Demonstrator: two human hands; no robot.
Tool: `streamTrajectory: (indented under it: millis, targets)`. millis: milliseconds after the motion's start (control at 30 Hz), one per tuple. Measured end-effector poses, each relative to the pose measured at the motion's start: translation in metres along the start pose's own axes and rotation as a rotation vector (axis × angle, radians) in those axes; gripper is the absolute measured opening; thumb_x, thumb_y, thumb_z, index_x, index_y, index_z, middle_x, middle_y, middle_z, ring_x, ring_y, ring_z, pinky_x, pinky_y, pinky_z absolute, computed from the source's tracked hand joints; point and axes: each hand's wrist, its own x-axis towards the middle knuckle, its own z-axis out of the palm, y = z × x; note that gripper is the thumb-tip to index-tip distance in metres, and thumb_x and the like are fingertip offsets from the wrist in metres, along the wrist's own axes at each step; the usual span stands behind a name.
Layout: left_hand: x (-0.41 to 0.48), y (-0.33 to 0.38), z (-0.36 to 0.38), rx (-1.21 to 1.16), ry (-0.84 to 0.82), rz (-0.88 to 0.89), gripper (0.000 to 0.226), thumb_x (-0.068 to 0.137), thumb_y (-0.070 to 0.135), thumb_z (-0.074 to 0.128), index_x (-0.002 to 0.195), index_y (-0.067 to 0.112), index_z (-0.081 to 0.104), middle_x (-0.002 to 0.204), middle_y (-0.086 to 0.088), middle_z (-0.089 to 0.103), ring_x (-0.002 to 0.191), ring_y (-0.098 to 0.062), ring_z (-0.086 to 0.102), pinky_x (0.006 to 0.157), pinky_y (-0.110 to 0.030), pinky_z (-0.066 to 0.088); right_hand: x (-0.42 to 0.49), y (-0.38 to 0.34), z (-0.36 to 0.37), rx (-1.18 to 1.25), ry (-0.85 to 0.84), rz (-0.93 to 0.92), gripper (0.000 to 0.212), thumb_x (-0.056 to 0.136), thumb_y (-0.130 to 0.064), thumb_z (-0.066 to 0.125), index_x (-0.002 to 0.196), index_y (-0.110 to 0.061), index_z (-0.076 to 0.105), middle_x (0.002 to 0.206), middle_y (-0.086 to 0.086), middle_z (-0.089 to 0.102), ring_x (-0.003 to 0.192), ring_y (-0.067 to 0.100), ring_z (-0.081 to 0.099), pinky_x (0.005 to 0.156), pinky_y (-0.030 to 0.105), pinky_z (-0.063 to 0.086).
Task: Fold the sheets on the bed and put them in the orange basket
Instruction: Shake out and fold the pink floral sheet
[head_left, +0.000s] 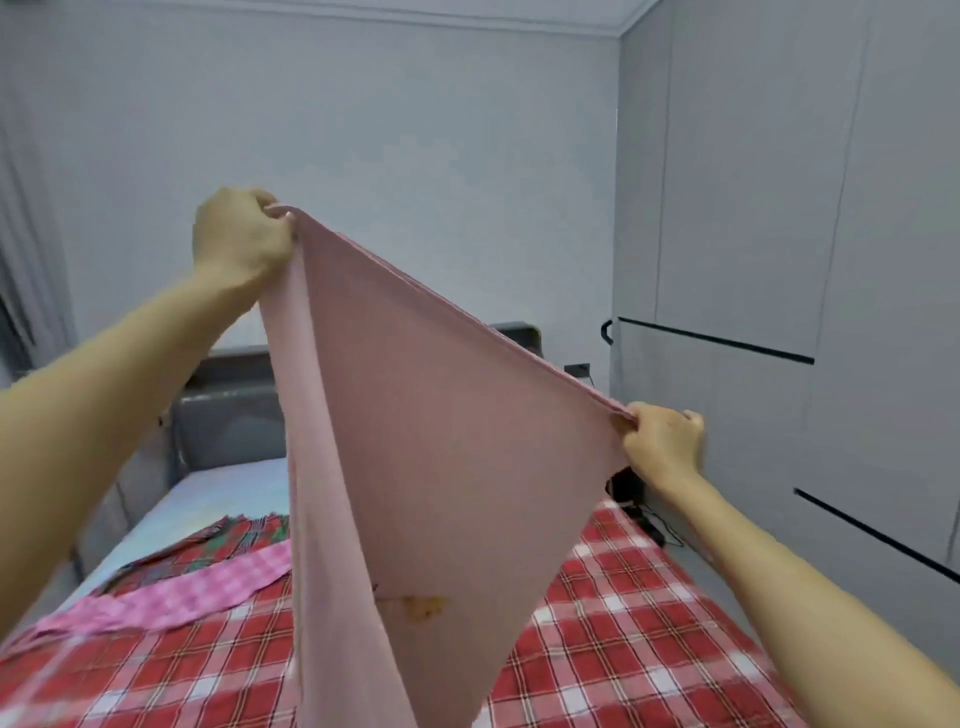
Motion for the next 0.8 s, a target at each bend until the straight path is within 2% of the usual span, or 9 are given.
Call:
streamTrajectory:
  millis: [100,233,300,400,467,533,633,733,800]
  targets:
    - [0.019,-0.021,-0.038,0.069,0.068,-0.004,0.024,0.09,0.018,0.053,0.086,-0.003,0.063,0.088,-0.032,0.061,0.088,-0.045,0.058,0.074,-0.045,0.045,0.049,-0.034,-0.048,0.057,0.219,-0.042,0.019,0.085,-0.007,0.049,0.086,-0.011,0.068,0.086,0.017,0.069,0.084,0.034,0.062,0.076,0.034,0.03]
    - [0.012,-0.044,-0.069,0.185,0.097,-0.132,0.025,0.095,0.021,0.052,0.099,0.0,0.065,0.096,-0.026,0.061,0.098,-0.042,0.056,0.073,-0.036,0.039,0.094,-0.076,-0.095,0.193,0.481,-0.091,0.022,0.085,-0.005,0.048,0.094,-0.008,0.068,0.091,0.017,0.068,0.084,0.036,0.06,0.073,0.034,0.029]
    - [0.001,-0.058,-0.072,0.209,0.067,-0.172,0.024,0.094,0.024,0.053,0.098,0.004,0.067,0.098,-0.022,0.064,0.097,-0.04,0.058,0.076,-0.036,0.043,0.104,-0.09,-0.108,0.246,0.497,-0.139,0.025,0.085,-0.004,0.048,0.1,-0.007,0.068,0.097,0.016,0.068,0.088,0.036,0.06,0.075,0.034,0.032]
    - [-0.003,-0.078,-0.075,0.204,0.058,-0.225,0.022,0.094,0.031,0.054,0.095,0.013,0.067,0.096,-0.015,0.067,0.094,-0.037,0.06,0.083,-0.042,0.049,0.121,-0.102,-0.132,0.337,0.498,-0.206,0.022,0.085,-0.009,0.053,0.098,-0.012,0.07,0.094,0.014,0.069,0.086,0.035,0.06,0.065,0.031,0.033]
    - [0.007,-0.083,-0.079,0.113,0.033,-0.292,0.017,0.093,0.029,0.056,0.094,0.015,0.065,0.094,-0.013,0.065,0.087,-0.036,0.06,0.076,-0.04,0.053,0.138,-0.104,-0.148,0.705,0.375,-0.212,0.009,0.08,-0.016,0.062,0.076,-0.016,0.07,0.069,0.006,0.064,0.067,0.026,0.056,0.06,0.029,0.036]
    - [0.018,-0.081,-0.083,-0.167,-0.103,-0.461,0.01,0.094,0.016,0.056,0.095,0.009,0.063,0.093,-0.013,0.061,0.073,-0.027,0.057,0.051,-0.027,0.057,0.151,-0.104,-0.156,1.144,0.117,-0.179,0.015,0.071,-0.019,0.073,0.064,-0.01,0.062,0.056,-0.003,0.05,0.056,0.014,0.043,0.059,0.028,0.035]
    - [0.022,-0.08,-0.075,-0.424,-0.267,-0.732,0.008,0.092,0.0,0.054,0.085,-0.001,0.058,0.086,-0.012,0.054,0.071,-0.018,0.051,0.035,-0.018,0.049,0.165,-0.091,-0.144,1.101,-0.203,-0.127,0.033,0.066,-0.02,0.082,0.09,0.0,0.07,0.059,-0.005,0.058,0.054,0.007,0.046,0.051,0.02,0.033]
    - [0.027,-0.089,-0.053,-0.672,-0.263,-0.826,0.005,0.09,-0.004,0.053,0.087,-0.005,0.057,0.088,-0.012,0.057,0.09,-0.021,0.057,0.042,-0.025,0.054,0.18,-0.065,-0.134,1.013,-0.439,-0.129,0.024,0.069,-0.018,0.08,0.087,-0.005,0.071,0.081,0.003,0.066,0.068,0.012,0.058,0.058,0.021,0.043]
    - [0.031,-0.092,-0.046,-0.936,-0.321,-0.869,0.007,0.083,-0.003,0.063,0.089,-0.002,0.061,0.089,-0.008,0.062,0.09,-0.017,0.06,0.048,-0.028,0.057,0.193,-0.044,-0.125,1.089,-0.644,-0.175,0.038,0.059,-0.03,0.086,0.085,-0.007,0.071,0.087,0.01,0.063,0.07,0.018,0.06,0.062,0.021,0.05]
